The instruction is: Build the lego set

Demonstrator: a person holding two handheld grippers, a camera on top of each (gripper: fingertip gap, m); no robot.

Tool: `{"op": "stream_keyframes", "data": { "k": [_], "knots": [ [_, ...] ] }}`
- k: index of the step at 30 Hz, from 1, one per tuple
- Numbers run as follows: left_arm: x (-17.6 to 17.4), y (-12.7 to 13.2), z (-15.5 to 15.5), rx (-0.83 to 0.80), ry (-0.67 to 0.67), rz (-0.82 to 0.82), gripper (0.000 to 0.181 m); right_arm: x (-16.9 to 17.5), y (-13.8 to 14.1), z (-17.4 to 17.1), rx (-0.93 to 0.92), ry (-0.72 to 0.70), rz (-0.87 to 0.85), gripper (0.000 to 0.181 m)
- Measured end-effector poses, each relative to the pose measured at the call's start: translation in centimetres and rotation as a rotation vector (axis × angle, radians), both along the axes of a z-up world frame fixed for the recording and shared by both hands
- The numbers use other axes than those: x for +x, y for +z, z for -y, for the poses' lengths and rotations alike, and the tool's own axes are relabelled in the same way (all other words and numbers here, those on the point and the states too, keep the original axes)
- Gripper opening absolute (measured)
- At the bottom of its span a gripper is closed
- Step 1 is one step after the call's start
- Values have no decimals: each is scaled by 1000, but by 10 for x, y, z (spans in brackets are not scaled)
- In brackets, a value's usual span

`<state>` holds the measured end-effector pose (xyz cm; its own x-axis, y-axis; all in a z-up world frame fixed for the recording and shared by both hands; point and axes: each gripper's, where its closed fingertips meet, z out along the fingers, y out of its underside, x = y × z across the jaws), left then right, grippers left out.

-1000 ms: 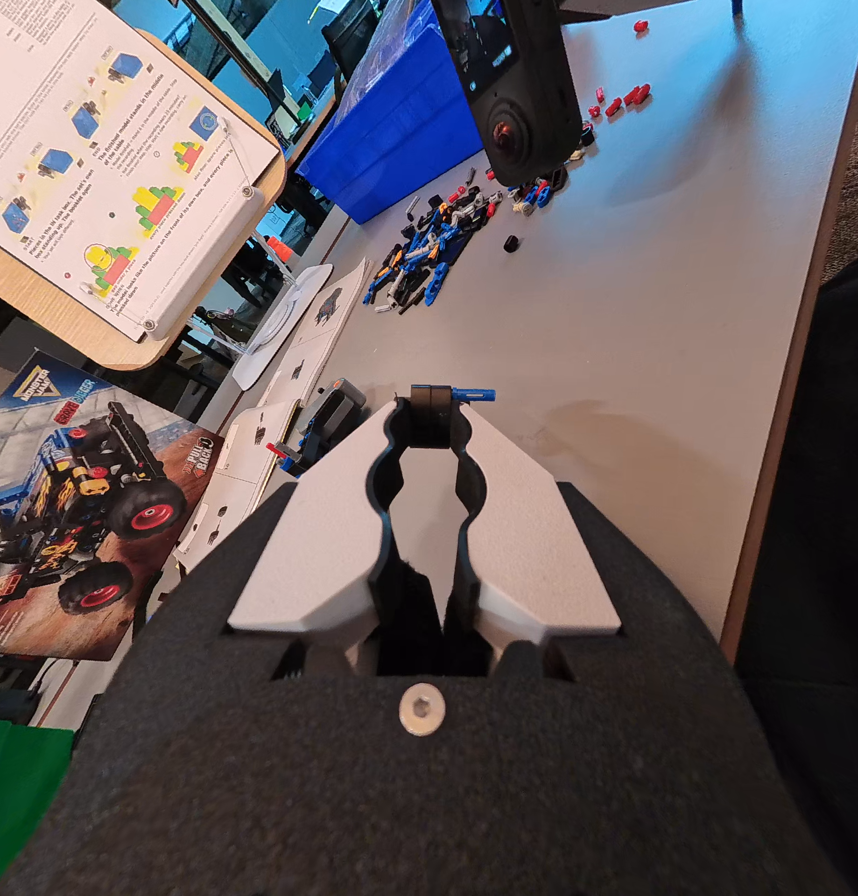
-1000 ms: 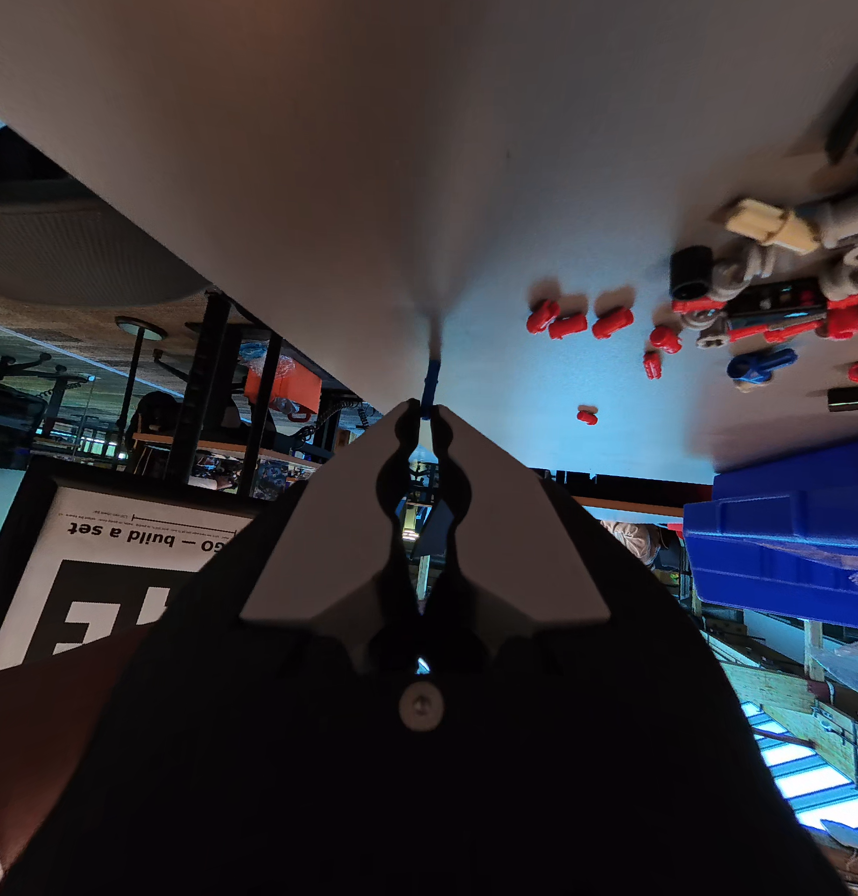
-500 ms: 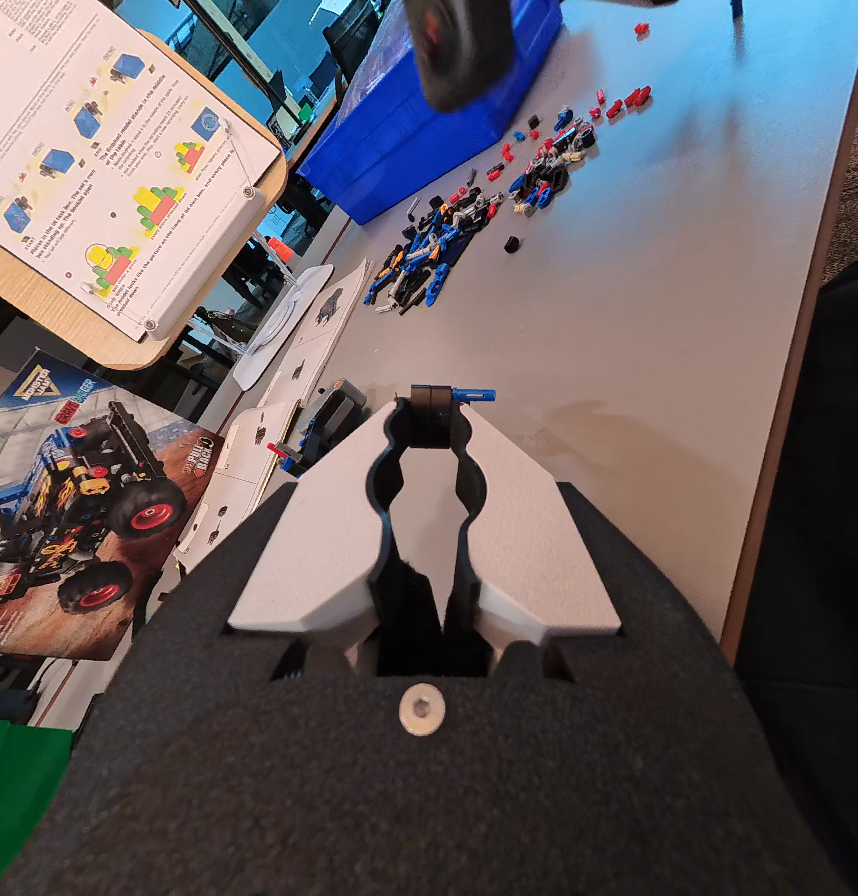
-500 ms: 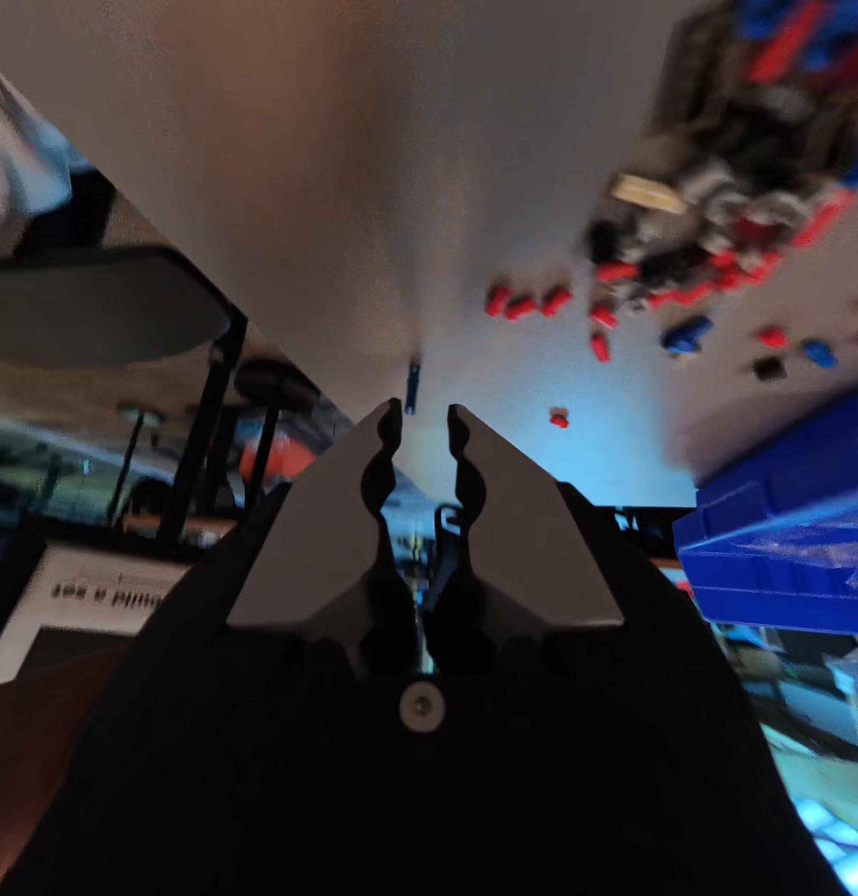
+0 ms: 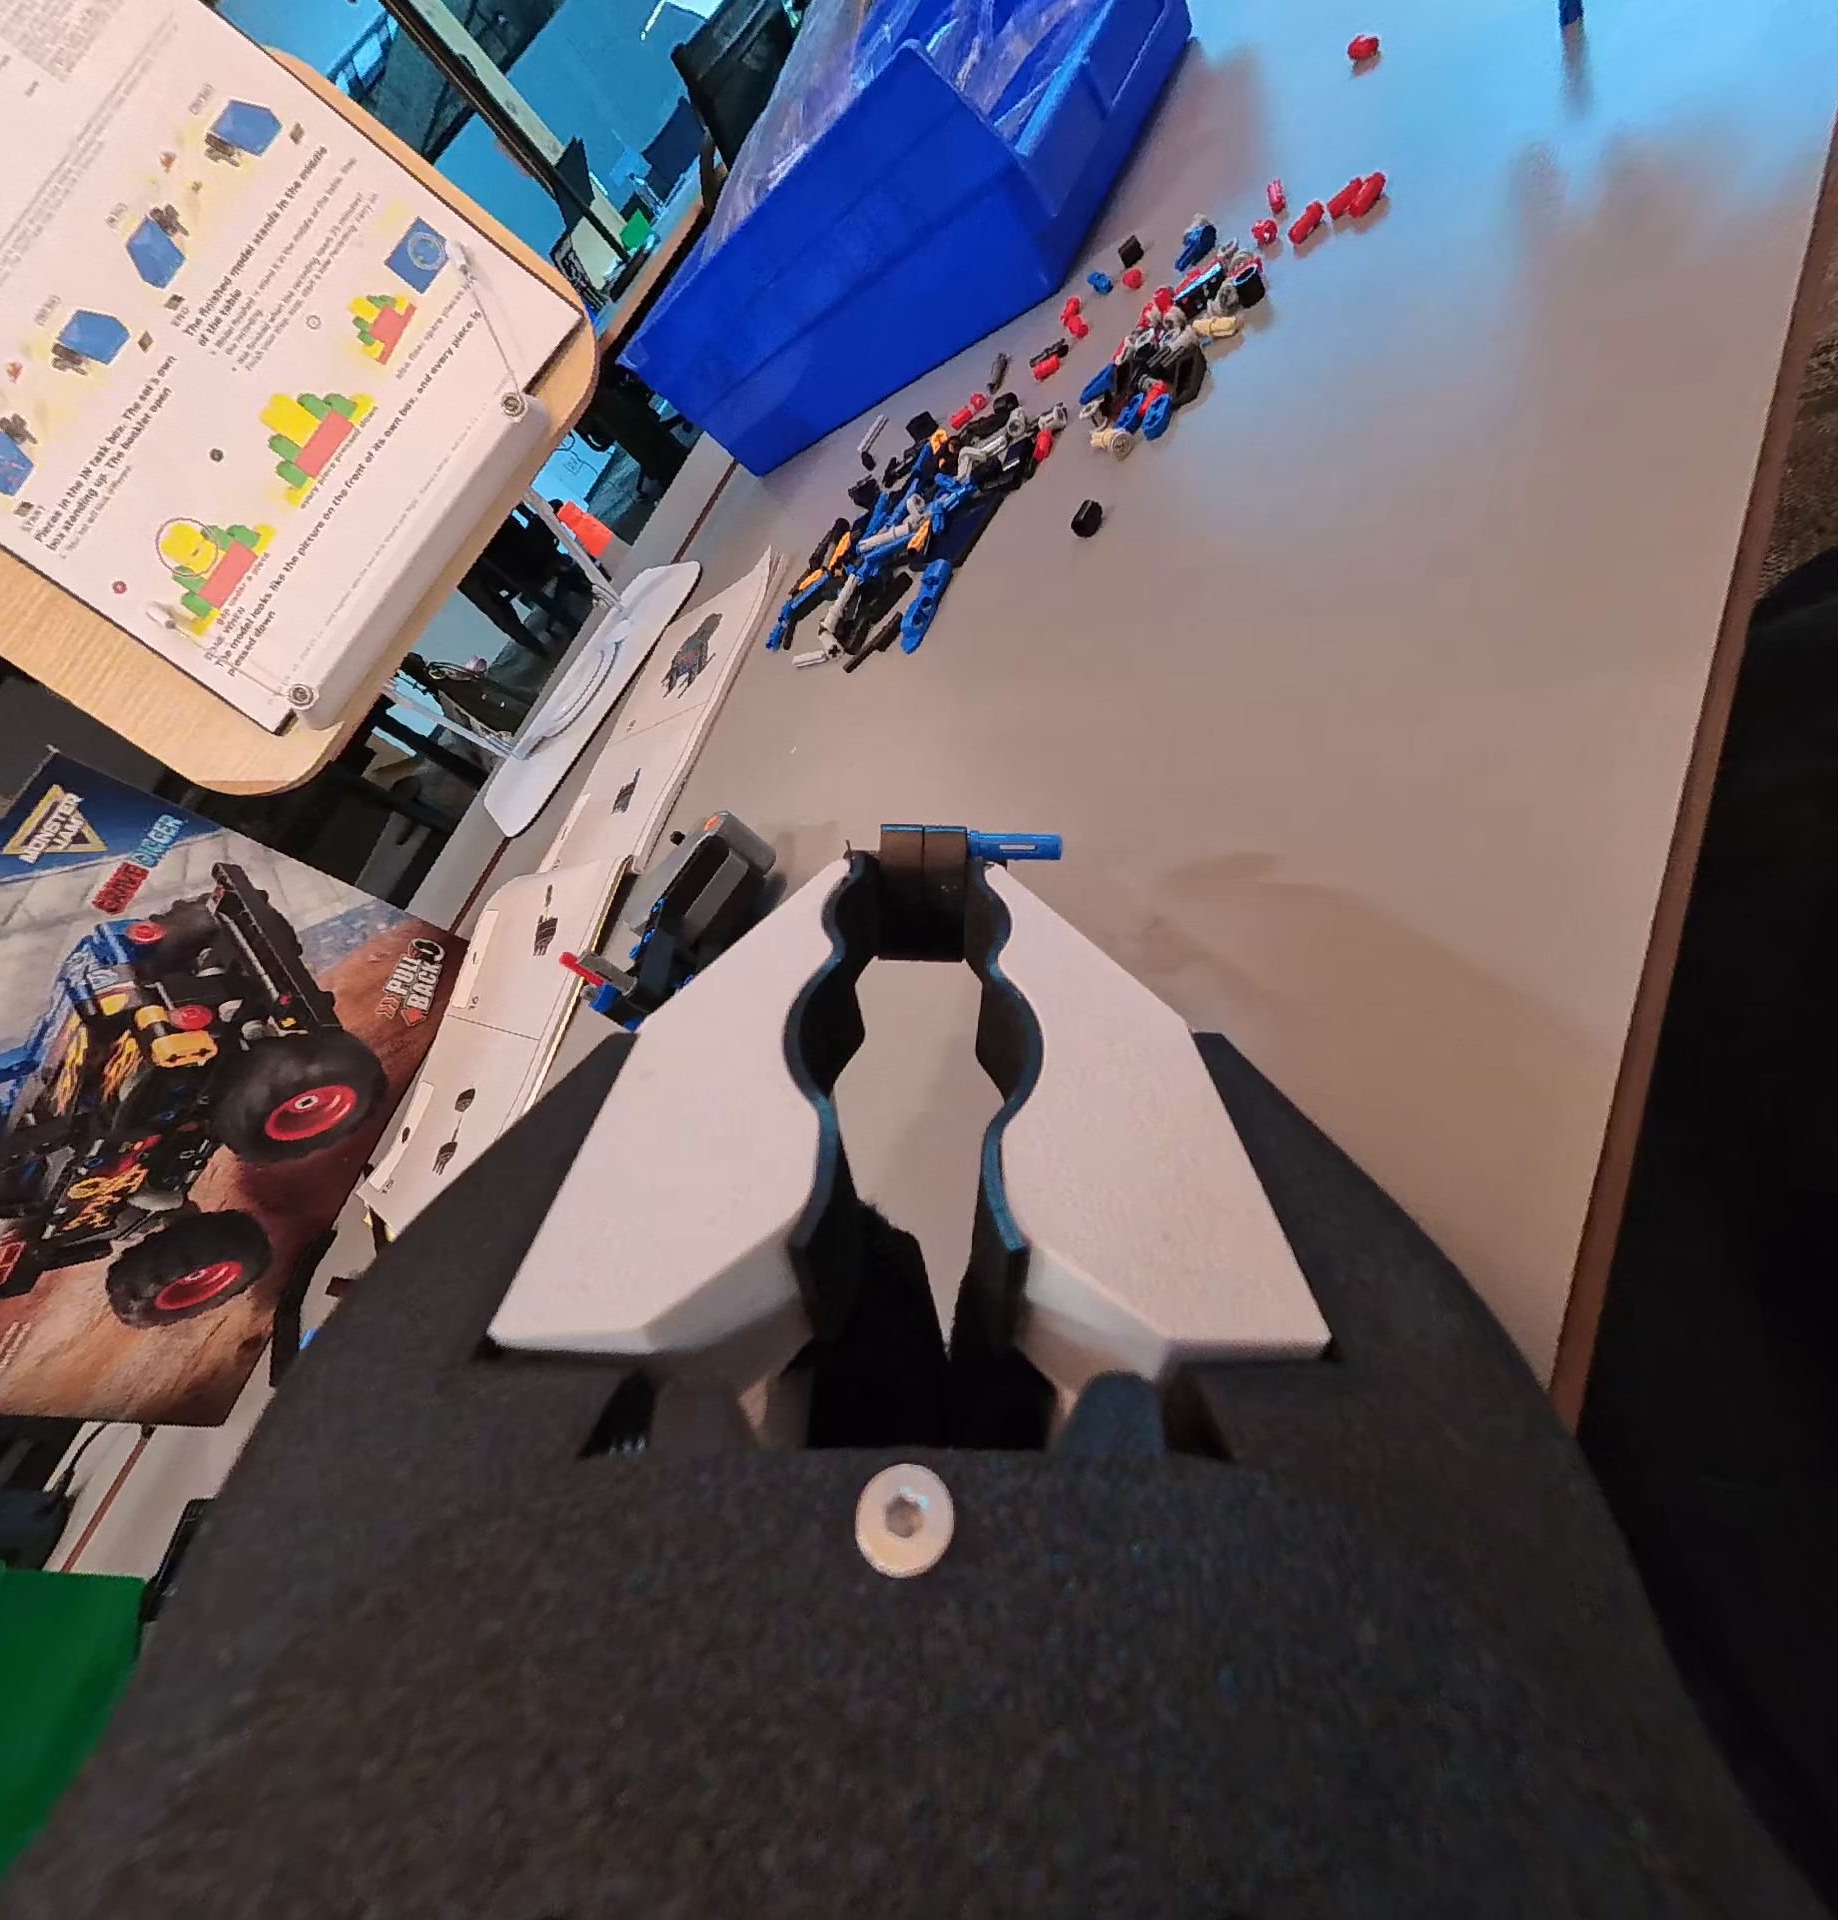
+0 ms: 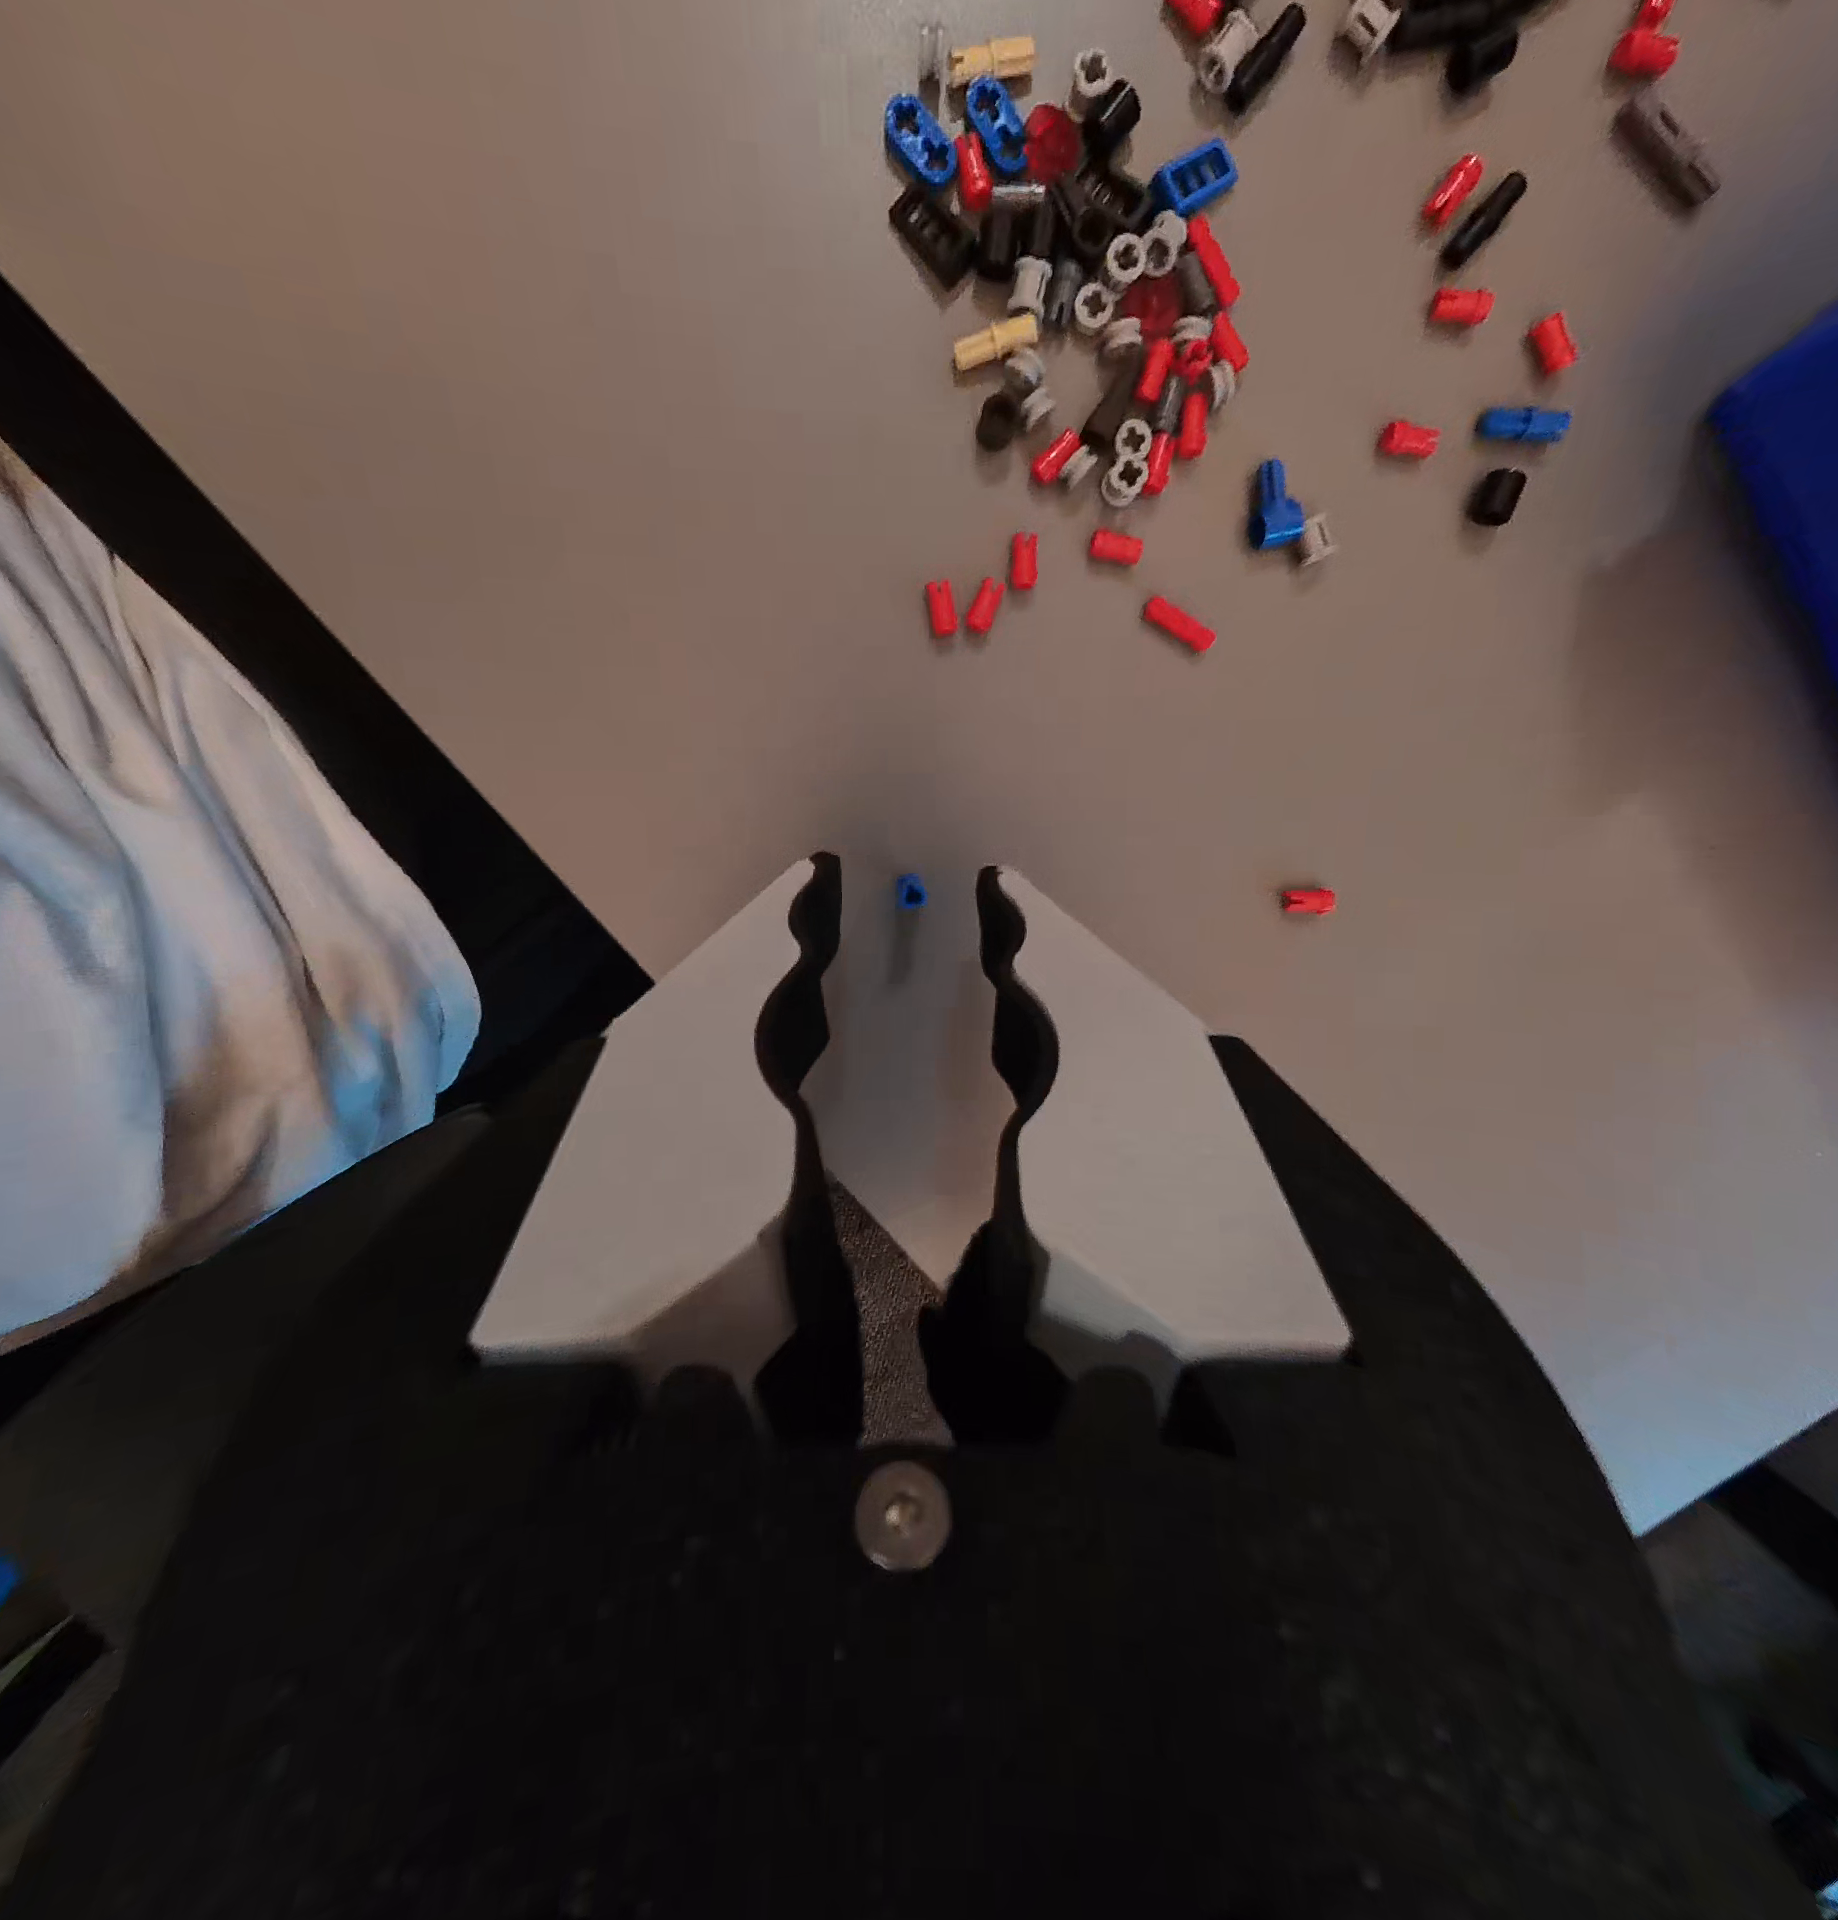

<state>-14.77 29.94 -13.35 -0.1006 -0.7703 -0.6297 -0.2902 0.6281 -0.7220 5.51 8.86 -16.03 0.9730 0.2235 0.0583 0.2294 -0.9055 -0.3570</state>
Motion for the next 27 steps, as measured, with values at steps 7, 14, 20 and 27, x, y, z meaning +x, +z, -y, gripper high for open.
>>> {"op": "stream_keyframes", "data": {
  "k": [7,14,20,27],
  "knots": [
    [0,-2,1,19,0,-6,14,4,-12,6,-67,2,16,19],
    [0,-1,1,12,0,-4,14,4,-16,8,-73,7,8,16],
    [0,-1,1,16,1,-5,14,4,-15,6,-74,18,1,14],
    [0,-1,1,16,1,-3,14,4,-19,5,-92,26,1,12]
  ]
}}
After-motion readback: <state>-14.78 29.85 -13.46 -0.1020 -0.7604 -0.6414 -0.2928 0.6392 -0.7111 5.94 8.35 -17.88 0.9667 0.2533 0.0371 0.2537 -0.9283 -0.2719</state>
